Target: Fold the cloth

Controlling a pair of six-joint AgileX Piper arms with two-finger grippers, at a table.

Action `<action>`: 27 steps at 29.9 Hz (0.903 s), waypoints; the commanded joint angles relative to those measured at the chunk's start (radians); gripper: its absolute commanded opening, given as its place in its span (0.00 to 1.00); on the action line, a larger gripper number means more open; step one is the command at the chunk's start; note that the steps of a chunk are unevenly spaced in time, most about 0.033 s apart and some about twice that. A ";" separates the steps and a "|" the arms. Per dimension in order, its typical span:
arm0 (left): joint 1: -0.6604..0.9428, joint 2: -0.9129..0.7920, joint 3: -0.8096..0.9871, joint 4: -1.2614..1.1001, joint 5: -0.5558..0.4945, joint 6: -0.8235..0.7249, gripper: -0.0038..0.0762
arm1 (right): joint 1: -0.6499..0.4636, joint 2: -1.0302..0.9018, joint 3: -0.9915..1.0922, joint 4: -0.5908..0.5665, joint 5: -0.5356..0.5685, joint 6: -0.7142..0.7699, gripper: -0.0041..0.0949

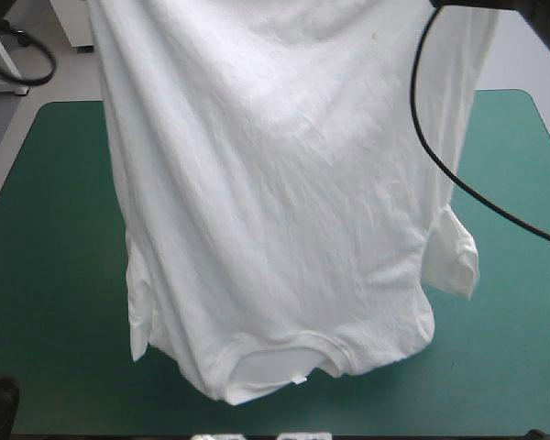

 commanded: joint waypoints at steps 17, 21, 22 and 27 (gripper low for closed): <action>-0.003 0.284 -0.169 -0.005 -0.255 0.052 0.04 | -0.353 0.220 -0.084 0.348 -0.217 -0.114 0.02; 0.006 0.292 -0.079 -0.014 -0.125 0.033 0.04 | -0.354 0.235 -0.012 0.355 -0.071 -0.128 0.02; 0.006 0.292 -0.044 -0.009 -0.094 0.033 0.04 | -0.354 0.235 0.025 0.366 -0.040 -0.128 0.02; 0.006 0.244 0.197 0.001 0.048 0.044 0.04 | -0.352 0.206 0.256 0.409 0.075 -0.172 0.02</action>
